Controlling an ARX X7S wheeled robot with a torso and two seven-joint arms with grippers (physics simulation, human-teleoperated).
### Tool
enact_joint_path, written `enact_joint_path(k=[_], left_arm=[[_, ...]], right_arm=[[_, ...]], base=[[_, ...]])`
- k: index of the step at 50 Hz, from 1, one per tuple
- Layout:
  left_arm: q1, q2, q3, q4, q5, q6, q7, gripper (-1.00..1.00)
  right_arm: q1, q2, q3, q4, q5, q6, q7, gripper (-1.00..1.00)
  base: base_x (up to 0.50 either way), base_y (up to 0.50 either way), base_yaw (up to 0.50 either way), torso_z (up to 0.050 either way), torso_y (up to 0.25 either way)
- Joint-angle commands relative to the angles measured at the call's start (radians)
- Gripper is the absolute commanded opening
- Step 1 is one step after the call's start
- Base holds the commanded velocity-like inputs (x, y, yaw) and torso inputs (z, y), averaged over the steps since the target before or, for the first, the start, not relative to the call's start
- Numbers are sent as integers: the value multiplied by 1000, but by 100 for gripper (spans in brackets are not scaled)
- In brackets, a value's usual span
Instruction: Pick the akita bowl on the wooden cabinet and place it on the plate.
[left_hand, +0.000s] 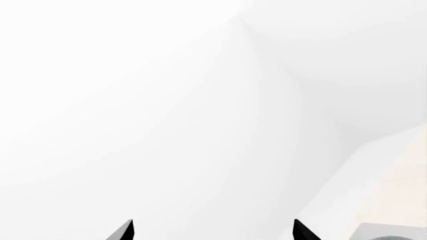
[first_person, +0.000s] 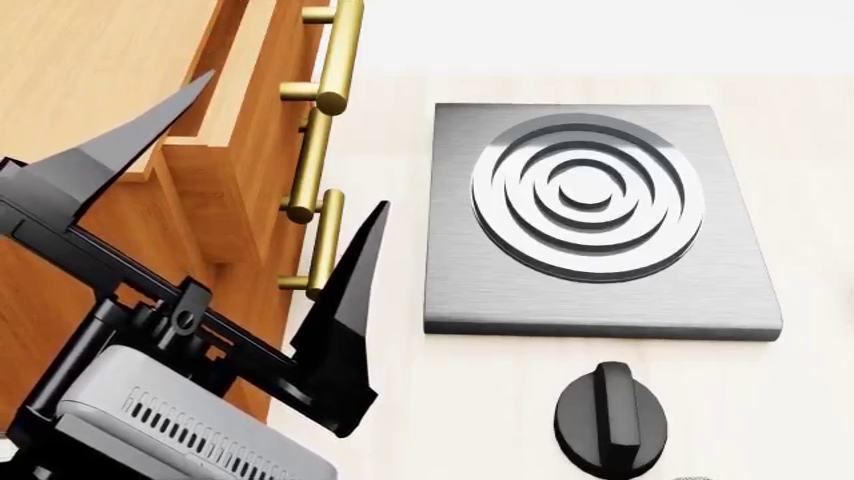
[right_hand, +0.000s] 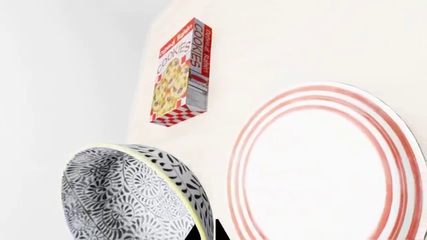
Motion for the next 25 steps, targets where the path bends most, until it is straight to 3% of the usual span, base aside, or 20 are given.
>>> enact_joint_path(k=[1, 25], left_arm=[[0, 1, 3, -8, 0, 5, 1, 100], [15, 4, 10, -44, 0, 39, -6, 100]], right_arm=[[17, -11, -21, 61, -18, 12, -36, -100], [60, -6, -78, 165, -13, 62, -118, -100]], base=[[0, 0, 0, 0, 0], [0, 0, 0, 0, 0]])
